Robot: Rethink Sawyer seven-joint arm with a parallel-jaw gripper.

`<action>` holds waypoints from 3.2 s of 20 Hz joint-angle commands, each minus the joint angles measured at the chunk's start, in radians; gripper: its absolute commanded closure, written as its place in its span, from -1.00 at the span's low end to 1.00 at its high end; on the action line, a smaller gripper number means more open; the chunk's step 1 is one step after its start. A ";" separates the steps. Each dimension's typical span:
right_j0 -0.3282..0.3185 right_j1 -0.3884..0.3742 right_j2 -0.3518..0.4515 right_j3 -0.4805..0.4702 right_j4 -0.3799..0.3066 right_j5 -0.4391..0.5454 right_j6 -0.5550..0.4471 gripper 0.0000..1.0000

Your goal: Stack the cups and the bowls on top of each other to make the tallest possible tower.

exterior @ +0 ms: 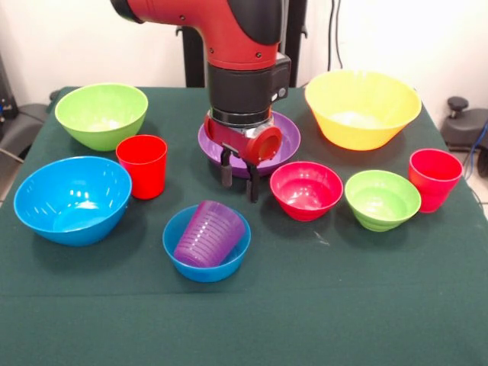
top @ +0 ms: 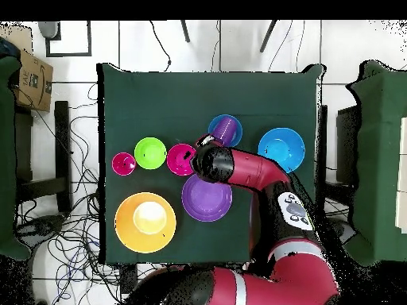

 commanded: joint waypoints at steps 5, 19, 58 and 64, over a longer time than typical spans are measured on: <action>0.008 0.105 0.069 -0.030 -0.045 -0.016 0.002 -1.00; 0.000 0.159 0.063 -0.048 -0.062 -0.150 0.027 -1.00; -0.078 -0.039 0.178 0.078 0.051 -0.106 0.079 -1.00; -0.041 0.004 0.109 0.034 0.027 -0.048 0.041 -1.00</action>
